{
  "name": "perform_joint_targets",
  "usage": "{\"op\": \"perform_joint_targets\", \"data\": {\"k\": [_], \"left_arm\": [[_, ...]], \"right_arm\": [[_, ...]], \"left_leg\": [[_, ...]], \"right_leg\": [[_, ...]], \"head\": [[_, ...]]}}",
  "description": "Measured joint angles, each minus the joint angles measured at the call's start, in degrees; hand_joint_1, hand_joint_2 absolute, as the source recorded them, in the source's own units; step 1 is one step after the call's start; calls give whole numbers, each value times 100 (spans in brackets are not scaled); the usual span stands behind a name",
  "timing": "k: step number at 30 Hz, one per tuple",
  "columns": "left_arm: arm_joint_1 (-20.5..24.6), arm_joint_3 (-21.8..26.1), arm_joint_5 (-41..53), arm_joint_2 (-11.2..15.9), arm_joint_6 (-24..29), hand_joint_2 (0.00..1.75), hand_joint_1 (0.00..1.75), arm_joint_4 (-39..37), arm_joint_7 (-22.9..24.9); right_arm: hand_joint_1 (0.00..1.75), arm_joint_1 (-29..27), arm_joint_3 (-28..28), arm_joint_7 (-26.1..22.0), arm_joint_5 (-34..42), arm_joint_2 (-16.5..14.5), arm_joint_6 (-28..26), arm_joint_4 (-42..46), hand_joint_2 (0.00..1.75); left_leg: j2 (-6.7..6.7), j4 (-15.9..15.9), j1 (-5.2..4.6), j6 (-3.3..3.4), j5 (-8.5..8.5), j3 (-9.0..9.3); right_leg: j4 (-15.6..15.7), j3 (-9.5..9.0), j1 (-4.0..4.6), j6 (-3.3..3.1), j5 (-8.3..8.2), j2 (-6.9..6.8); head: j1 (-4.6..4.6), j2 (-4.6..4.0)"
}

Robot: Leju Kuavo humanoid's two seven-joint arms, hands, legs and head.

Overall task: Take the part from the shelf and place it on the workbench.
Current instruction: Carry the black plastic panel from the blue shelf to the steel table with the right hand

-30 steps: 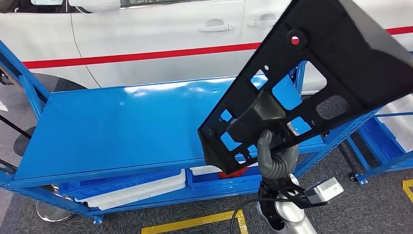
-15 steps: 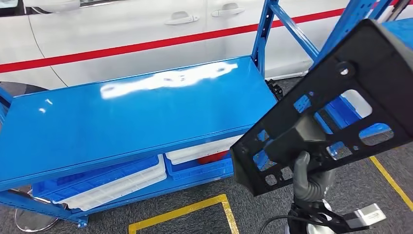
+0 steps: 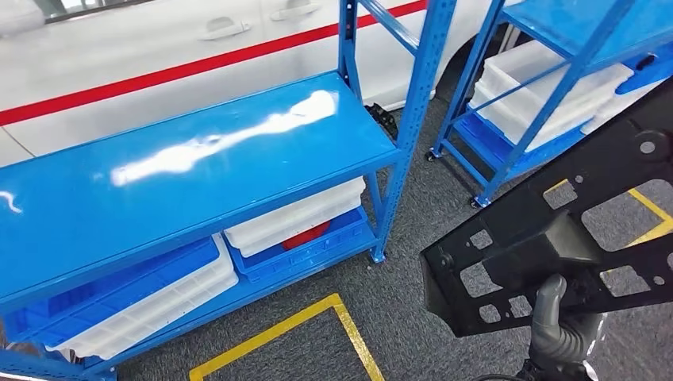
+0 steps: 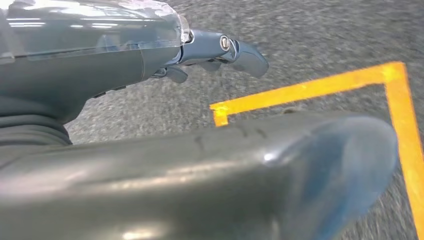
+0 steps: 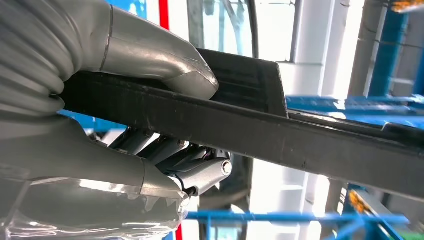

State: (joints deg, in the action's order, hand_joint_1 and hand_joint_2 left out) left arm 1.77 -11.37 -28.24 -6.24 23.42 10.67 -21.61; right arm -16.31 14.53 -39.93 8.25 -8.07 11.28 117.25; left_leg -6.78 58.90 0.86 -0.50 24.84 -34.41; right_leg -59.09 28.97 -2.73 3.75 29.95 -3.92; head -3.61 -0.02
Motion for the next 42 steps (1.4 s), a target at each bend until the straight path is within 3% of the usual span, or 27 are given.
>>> {"op": "perform_joint_targets", "data": {"k": [2,4,5,7,8,9,10,11,13,15,17,18,20,22,24,25,27,29,30,32,33,35,37,39,40,41,42], "left_arm": [[9,0,12,-10,-21,0,0,0,-13],[3,0,15,-16,-63,0,0,0,-25],[-11,0,19,-18,-84,0,0,0,-33],[-38,0,27,-18,-106,0,0,0,-50],[-47,0,27,-19,-110,0,0,0,-58],[-49,0,27,-19,-113,0,0,0,-67],[-47,0,26,-19,-126,0,0,0,-77],[-45,0,28,-19,-159,0,0,0,-87],[-44,0,47,17,-289,0,0,0,-95],[-48,0,69,80,-437,0,0,-1,-76],[-26,0,81,130,-522,0,0,-2,-31],[-7,0,91,148,-545,0,0,-2,-6],[10,-2,113,184,-579,0,0,-2,30],[-14,-2,128,225,-597,0,0,-2,59],[-34,-4,143,250,-614,0,0,-2,89],[-34,-7,155,257,-626,0,0,-2,98],[-19,-14,182,262,-660,0,0,-2,94],[-6,-20,212,269,-715,0,0,-2,71],[2,-25,227,274,-750,0,0,-2,58],[24,-50,254,279,-809,0,0,-2,44],[40,-68,265,283,-835,0,0,-2,42],[55,-108,297,289,-887,0,0,-2,24],[52,-143,331,292,-937,0,0,-2,2],[48,-161,354,291,-962,0,0,-2,-5],[47,-164,361,291,-967,0,0,-2,-5],[47,-166,362,291,-969,0,0,-2,-4],[49,-168,360,291,-969,0,0,-2,-3]], "right_arm": [[175,-48,155,0,7,-82,91,73,175],[175,-91,347,-1,21,-169,192,153,175],[175,-101,443,-1,31,-216,240,197,175],[175,-115,616,-1,39,-309,343,279,175],[175,-126,700,-1,34,-358,393,315,175],[175,-138,787,-1,26,-406,435,350,175],[175,-150,886,-1,27,-459,467,389,175],[175,-160,992,-1,41,-515,493,431,175],[175,-172,1202,-1,89,-636,543,517,175],[175,-181,1384,-1,116,-756,583,601,175],[175,-207,1522,-1,122,-865,536,683,175],[175,-228,1574,-2,122,-903,480,721,175],[175,-260,1661,-2,126,-952,364,790,175],[175,-265,1713,-1,109,-975,278,827,175],[175,-268,1740,-1,64,-1003,198,836,175],[175,-272,1752,-1,42,-1016,159,841,175],[175,-274,1775,-1,20,-1030,100,862,175],[175,-272,1796,-1,18,-1041,57,901,175],[175,-276,1806,-1,21,-1047,27,926,175],[175,-294,1829,-1,13,-1058,-63,969,175],[175,-305,1844,-1,2,-1069,-112,991,175],[175,-317,1868,-1,-25,-1093,-200,1045,175],[175,-323,1873,-1,-53,-1110,-292,1102,175],[175,-351,1874,-1,-82,-1122,-363,1153,175],[175,-373,1876,-1,-92,-1128,-382,1177,175],[175,-395,1879,-1,-99,-1133,-383,1200,175],[175,-413,1882,-1,-104,-1137,-363,1221,175]], "left_leg": [[-80,-1,21,-103,-28,-3],[86,116,66,-186,117,-43],[255,332,77,-204,336,-113],[545,1037,73,-179,900,-318],[598,1370,66,-157,1082,-395],[616,1541,57,-128,1138,-398],[626,1487,43,-91,1075,-297],[661,1212,19,-41,928,-95],[882,385,-23,78,636,424],[1073,-81,-47,117,525,691],[1025,-161,-56,118,487,709],[953,-206,-52,142,455,713],[798,-297,-24,208,370,704],[626,-322,-28,245,329,665],[444,-310,-39,241,318,627],[360,-300,-40,233,318,612],[219,-265,-37,201,334,596],[102,-214,-59,136,371,591],[54,-195,-70,100,382,601],[-42,-192,-78,27,378,623],[-40,-183,-68,-9,393,628],[206,45,-37,-66,587,533],[531,717,-9,-97,983,236],[616,1385,-3,-106,1221,-65],[625,1459,-3,-101,1177,-99],[639,1295,-5,-85,1020,-24],[696,938,-7,-59,797,142]], "right_leg": [[57,33,44,-193,15,77],[63,110,61,-322,-77,176],[68,162,71,-376,-131,232],[61,282,112,-445,-227,365],[56,341,141,-464,-270,444],[51,395,168,-474,-310,526],[46,438,192,-476,-345,612],[44,469,212,-473,-376,699],[40,504,240,-455,-428,851],[44,524,236,-406,-480,971],[66,546,223,-324,-543,1092],[54,565,221,-295,-546,1086],[-197,710,238,-258,-363,845],[-875,1023,217,-225,37,531],[-1456,1242,173,-167,261,438],[-1481,1212,151,-142,227,416],[-880,810,117,-114,-67,287],[-166,387,135,-162,-271,65],[8,303,154,-206,-298,6],[54,333,186,-301,-312,82],[70,347,178,-343,-334,139],[116,367,154,-430,-390,253],[130,405,152,-492,-432,371],[120,447,177,-514,-459,524],[110,460,188,-514,-468,608],[97,469,197,-510,-475,695],[81,474,201,-502,-480,776]], "head": [[-3,0],[-4,0],[-5,0],[-5,0],[-5,0],[-6,0],[-6,0],[-6,0],[-6,0],[-5,0],[-4,0],[-4,0],[-2,0],[-1,0],[-2,0],[-2,0],[-2,0],[-2,0],[-2,0],[-2,0],[-2,0],[-3,0],[-5,0],[-5,0],[-5,0],[-5,0],[-4,0]]}}
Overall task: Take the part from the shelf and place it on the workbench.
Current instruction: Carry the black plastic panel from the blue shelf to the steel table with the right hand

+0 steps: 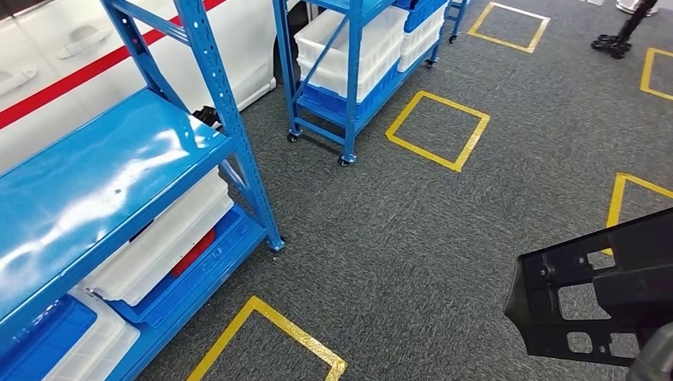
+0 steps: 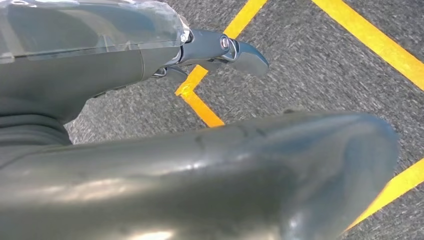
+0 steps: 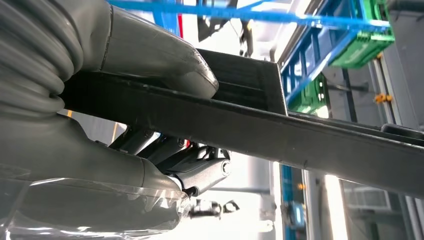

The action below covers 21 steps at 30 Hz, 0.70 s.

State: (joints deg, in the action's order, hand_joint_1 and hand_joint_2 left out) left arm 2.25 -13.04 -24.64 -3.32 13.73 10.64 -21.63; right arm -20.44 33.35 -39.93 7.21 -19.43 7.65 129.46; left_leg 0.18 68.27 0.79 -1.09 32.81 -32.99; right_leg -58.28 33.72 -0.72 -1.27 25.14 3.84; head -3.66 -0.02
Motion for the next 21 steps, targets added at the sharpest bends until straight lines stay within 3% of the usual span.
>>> {"op": "perform_joint_targets", "data": {"k": [2,4,6,8,10,12,13,14,16,18,19,21], "left_arm": [[0,-2,-20,3,21,0,0,-4,18],[8,-1,-85,-2,81,0,0,-10,81],[26,10,-194,-20,172,0,0,-13,184],[26,42,-332,-41,288,0,0,-13,292],[3,104,-473,-60,423,0,0,-13,394],[-19,185,-600,-93,567,0,0,-14,498],[-21,232,-667,-120,643,0,0,-14,542],[-19,282,-729,-154,713,0,0,-14,569],[-6,396,-848,-227,869,0,0,-13,587],[6,505,-960,-305,1007,0,0,-13,553],[16,556,-1009,-343,1049,0,0,-13,522],[54,648,-1072,-413,1076,0,0,-13,443]], "right_arm": [[175,-17,3,0,-37,-4,104,26,175],[175,-18,0,0,-173,-5,249,28,175],[175,-17,-28,1,-377,-7,349,10,175],[175,6,-128,3,-533,-1,401,-29,175],[175,82,-338,4,-655,27,393,-108,175],[175,163,-634,5,-802,104,275,-239,175],[175,196,-809,7,-879,168,171,-323,175],[175,235,-992,9,-947,243,56,-407,175],[175,332,-1390,11,-1076,403,-158,-567,175],[175,473,-1789,14,-1198,522,-263,-745,175],[175,568,-1985,21,-1238,572,-285,-856,175],[175,810,-2415,55,-1281,680,-344,-1145,175]], "left_leg": [[291,-747,0,65,-306,323],[470,-1050,-17,107,-357,423],[351,-1106,-25,151,-404,429],[193,-1185,-6,220,-483,452],[17,-1223,-11,260,-526,439],[-162,-1215,-29,268,-533,402],[-246,-1209,-34,265,-533,391],[-325,-1201,-34,257,-530,386],[-462,-1176,-34,225,-511,392],[-565,-1150,-58,166,-479,390],[-610,-1145,-69,134,-469,394],[-690,-1149,-71,66,-462,414]], "right_leg": [[-36,29,0,34,-16,144],[-46,86,-24,112,-54,277],[-32,130,-46,202,-104,374],[-180,223,-28,250,-2,143],[-754,497,-19,290,365,-216],[-1446,793,-45,343,686,-334],[-1572,822,-59,363,700,-355],[-1463,726,-71,377,606,-379],[-707,264,-76,369,291,-543],[-106,-73,-39,284,131,-723],[-11,-111,-16,233,133,-753],[0,-81,5,143,104,-629]], "head": [[-1,0],[-1,0],[0,0],[1,0],[2,0],[1,0],[1,0],[1,0],[1,0],[1,0],[1,0],[1,0]]}}
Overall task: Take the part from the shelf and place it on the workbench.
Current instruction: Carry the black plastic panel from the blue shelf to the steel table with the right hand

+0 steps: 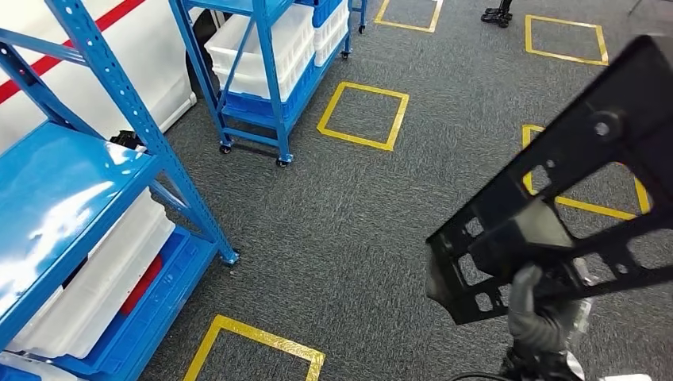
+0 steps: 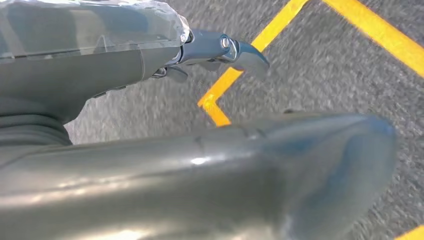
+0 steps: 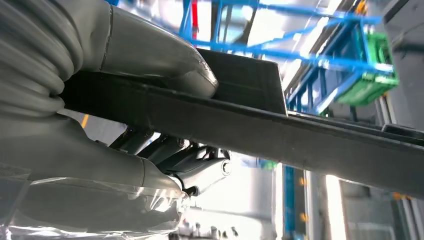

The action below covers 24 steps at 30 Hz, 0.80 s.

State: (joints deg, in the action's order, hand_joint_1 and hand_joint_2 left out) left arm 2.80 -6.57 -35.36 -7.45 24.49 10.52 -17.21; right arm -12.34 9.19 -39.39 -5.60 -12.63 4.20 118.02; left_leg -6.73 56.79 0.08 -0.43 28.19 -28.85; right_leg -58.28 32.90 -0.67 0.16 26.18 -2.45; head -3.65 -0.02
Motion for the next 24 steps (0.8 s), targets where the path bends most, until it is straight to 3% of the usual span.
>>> {"op": "perform_joint_targets", "data": {"k": [1,3,5,6,7,8,9,11,12,14,16,18,20,22,23,24], "left_arm": [[23,36,-12,-23,7,0,0,1,-40],[45,107,-57,-50,46,0,0,2,-154],[37,188,-109,-63,105,0,0,2,-284],[29,224,-122,-66,128,0,0,2,-337],[16,254,-125,-68,150,0,0,2,-375],[2,277,-126,-70,177,0,0,2,-399],[-10,295,-133,-72,210,0,0,2,-409],[-32,340,-157,-76,296,0,0,1,-396],[-39,365,-170,-80,335,0,0,-1,-386],[-41,404,-184,-97,392,0,0,-3,-368],[-23,420,-189,-123,415,0,0,-3,-350],[-23,427,-179,-144,419,0,0,-3,-327],[-41,429,-166,-154,417,0,0,-3,-310],[-48,431,-165,-158,419,0,0,-3,-302],[-46,432,-166,-159,423,0,0,-3,-307],[-41,433,-164,-161,431,0,0,-3,-320]], "right_arm": [[175,114,-191,20,-7,46,-42,-138,175],[175,331,-535,58,15,120,-118,-395,175],[175,512,-833,87,68,187,-161,-620,175],[175,578,-963,96,92,221,-181,-719,175],[175,634,-1079,103,110,257,-201,-808,175],[175,686,-1188,109,123,293,-220,-891,175],[175,740,-1289,122,127,327,-237,-962,175],[175,868,-1493,157,88,386,-284,-1086,175],[175,934,-1594,180,56,407,-317,-1141,175],[175,1031,-1769,219,4,440,-393,-1232,175],[175,1061,-1867,253,-16,479,-441,-1287,175],[175,1091,-1914,275,-22,519,-462,-1325,175],[175,1142,-1964,298,-21,549,-466,-1363,175],[175,1166,-2018,329,-21,573,-466,-1411,175],[175,1173,-2046,343,-22,585,-467,-1438,175],[175,1185,-2074,354,-23,596,-469,-1464,175]], "left_leg": [[54,30,13,-33,30,-2],[331,367,42,-77,265,-145],[574,1116,57,-85,651,-494],[606,1473,58,-86,778,-670],[617,1672,58,-86,794,-778],[623,1656,58,-80,695,-790],[643,1428,60,-69,498,-707],[833,680,68,-32,75,-411],[939,390,74,-17,-32,-292],[1039,170,66,13,-52,-215],[928,120,70,78,-83,-206],[790,68,80,163,-123,-196],[642,55,53,211,-129,-201],[488,57,27,227,-120,-206],[411,60,20,227,-113,-205],[339,62,16,221,-105,-199]], "right_leg": [[18,11,-7,-38,-20,54],[54,25,-29,-118,-67,157],[58,54,-19,-160,-89,268],[56,65,-10,-170,-95,338],[53,73,-3,-175,-100,417],[46,76,1,-175,-103,501],[35,76,2,-171,-105,586],[-5,89,7,-141,-98,744],[-30,112,8,-112,-98,815],[-52,170,1,-31,-118,931],[-56,210,-13,47,-135,967],[-297,336,2,99,23,694],[-950,654,0,135,367,375],[-1544,940,-24,167,568,300],[-1578,950,-33,176,521,283],[-1383,840,-37,175,380,249]], "head": [[0,0],[0,0],[-1,0],[0,0],[0,0],[0,0],[0,0],[0,0],[-1,0],[-1,0],[0,0],[1,0],[2,0],[2,0],[2,0],[2,0]]}}
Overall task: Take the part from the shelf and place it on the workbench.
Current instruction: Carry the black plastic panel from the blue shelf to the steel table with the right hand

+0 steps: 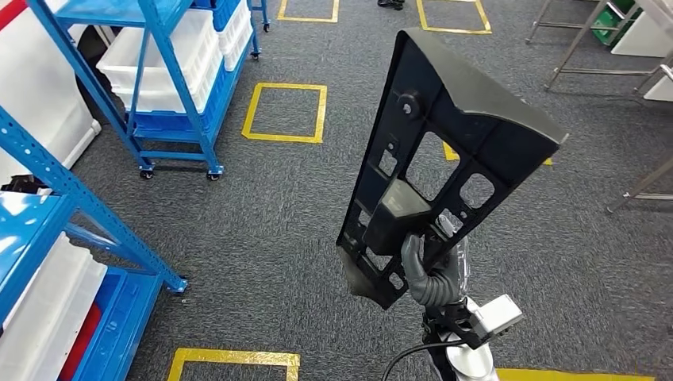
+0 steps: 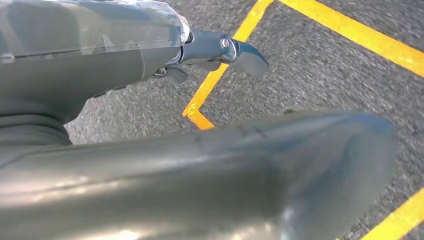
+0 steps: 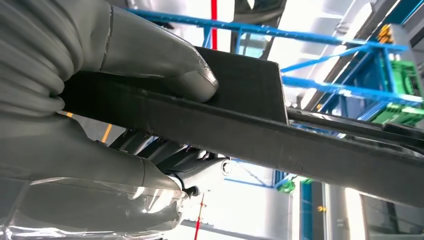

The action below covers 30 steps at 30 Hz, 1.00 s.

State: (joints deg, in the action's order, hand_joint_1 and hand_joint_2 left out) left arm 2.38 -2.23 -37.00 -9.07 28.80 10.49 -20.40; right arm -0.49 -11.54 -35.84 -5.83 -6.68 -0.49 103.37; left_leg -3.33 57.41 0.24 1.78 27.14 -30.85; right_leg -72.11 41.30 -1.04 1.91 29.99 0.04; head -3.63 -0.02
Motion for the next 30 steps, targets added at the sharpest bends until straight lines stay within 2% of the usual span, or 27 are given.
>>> {"op": "perform_joint_targets", "data": {"k": [1,3,4,5,7,8,9,11,12,13,14,15,16,18,19,20,22,23,25,26,28,29,30], "left_arm": [[5,1,2,-2,10,0,0,1,-21],[5,2,7,-5,33,0,0,1,-80],[8,2,16,-7,58,0,0,1,-105],[12,2,42,-13,111,0,0,1,-114],[24,-7,130,-26,224,0,0,1,-101],[16,-15,179,-31,261,0,0,2,-97],[0,-23,215,-29,266,0,0,2,-103],[-45,-32,254,-14,266,0,0,1,-122],[-63,-32,262,-7,271,0,0,1,-129],[-76,-32,267,-2,277,0,0,0,-134],[-83,-32,268,2,283,0,0,0,-142],[-89,-32,268,8,287,0,0,0,-150],[-93,-32,267,16,290,0,0,0,-161],[-110,-32,266,30,284,0,0,0,-190],[-113,-33,265,33,277,0,0,0,-206],[-111,-33,265,35,267,0,0,0,-219],[-91,-35,270,35,252,0,0,0,-245],[-88,-36,275,34,249,0,0,0,-267],[-99,-42,291,33,252,0,0,0,-328],[-110,-46,296,34,256,0,0,0,-361],[-124,-53,303,38,248,0,0,0,-412],[-125,-56,309,40,231,0,0,0,-429],[-123,-61,326,43,204,0,0,0,-441]], "right_arm": [[175,20,-31,10,-1,9,-8,-25,175],[175,93,-93,29,-4,17,-42,-62,175],[175,130,-120,39,-5,20,-74,-75,175],[175,154,-138,51,-8,27,-131,-84,175],[175,138,-153,68,-14,62,-291,-84,175],[175,107,-152,72,-17,86,-368,-69,175],[175,76,-153,73,-18,106,-422,-52,175],[175,21,-157,68,-17,130,-465,-28,175],[175,-4,-164,66,-20,137,-471,-28,175],[175,-32,-172,63,-26,144,-472,-28,175],[175,-59,-181,61,-33,150,-472,-29,175],[175,-83,-192,60,-39,155,-473,-29,175],[175,-100,-200,58,-44,158,-476,-29,175],[175,-112,-213,50,-51,161,-488,-29,175],[175,-117,-215,45,-55,161,-495,-29,175],[175,-127,-216,40,-57,161,-503,-28,175],[175,-164,-215,32,-60,172,-529,-25,175],[175,-189,-212,27,-59,185,-551,-17,175],[175,-221,-204,13,-53,225,-590,10,175],[175,-231,-193,7,-44,246,-602,25,175],[175,-254,-147,2,-21,290,-610,37,175],[175,-269,-110,2,-12,311,-619,38,175],[175,-280,-67,3,-5,334,-629,38,175]], "left_leg": [[-65,2,-4,-10,10,10],[-178,9,-31,-50,40,30],[-229,12,-45,-76,54,39],[-283,12,-56,-102,67,48],[-356,18,-55,-160,100,71],[-279,70,-43,-190,151,63],[-140,222,-27,-219,261,7],[181,878,3,-263,619,-286],[249,1285,10,-279,788,-482],[272,1584,15,-293,868,-634],[278,1691,23,-303,834,-701],[287,1567,36,-310,686,-663],[337,1236,55,-316,461,-527],[608,489,100,-308,122,-218],[723,263,111,-289,55,-130],[785,172,107,-256,56,-96],[680,138,86,-166,34,-83],[607,109,81,-119,11,-69],[445,49,78,-35,-30,-57],[370,41,57,-14,-34,-58],[207,42,19,9,-28,-67],[125,44,4,15,-22,-67],[46,46,-9,18,-15,-64]], "right_leg": [[359,-199,3,-13,-186,-77],[1084,-583,57,-83,-415,-338],[1273,-674,89,-126,-446,-417],[1345,-695,119,-165,-434,-434],[1377,-689,116,-231,-461,-294],[1403,-700,100,-263,-477,-230],[1428,-711,82,-300,-496,-167],[1447,-716,68,-348,-517,-33],[1445,-711,70,-361,-521,47],[1443,-710,71,-363,-522,134],[1440,-714,70,-362,-523,222],[1432,-719,66,-355,-522,315],[1416,-723,59,-340,-517,403],[1353,-697,50,-279,-497,565],[1326,-668,44,-238,-494,631],[1313,-638,39,-192,-499,691],[1321,-597,10,-102,-529,801],[1287,-571,8,-71,-508,748],[943,-398,19,-31,-291,447],[613,-240,28,-20,-105,246],[-88,89,22,-1,192,68],[-235,149,20,-1,209,37],[-158,93,22,-9,124,14]], "head": [[0,0],[-1,0],[-1,0],[-1,0],[-1,0],[-1,0],[-2,0],[-2,0],[-2,0],[-2,0],[-2,0],[-2,0],[-2,0],[-2,0],[-1,0],[-1,0],[-1,0],[-1,0],[0,0],[1,0],[0,0],[0,0],[0,0]]}}
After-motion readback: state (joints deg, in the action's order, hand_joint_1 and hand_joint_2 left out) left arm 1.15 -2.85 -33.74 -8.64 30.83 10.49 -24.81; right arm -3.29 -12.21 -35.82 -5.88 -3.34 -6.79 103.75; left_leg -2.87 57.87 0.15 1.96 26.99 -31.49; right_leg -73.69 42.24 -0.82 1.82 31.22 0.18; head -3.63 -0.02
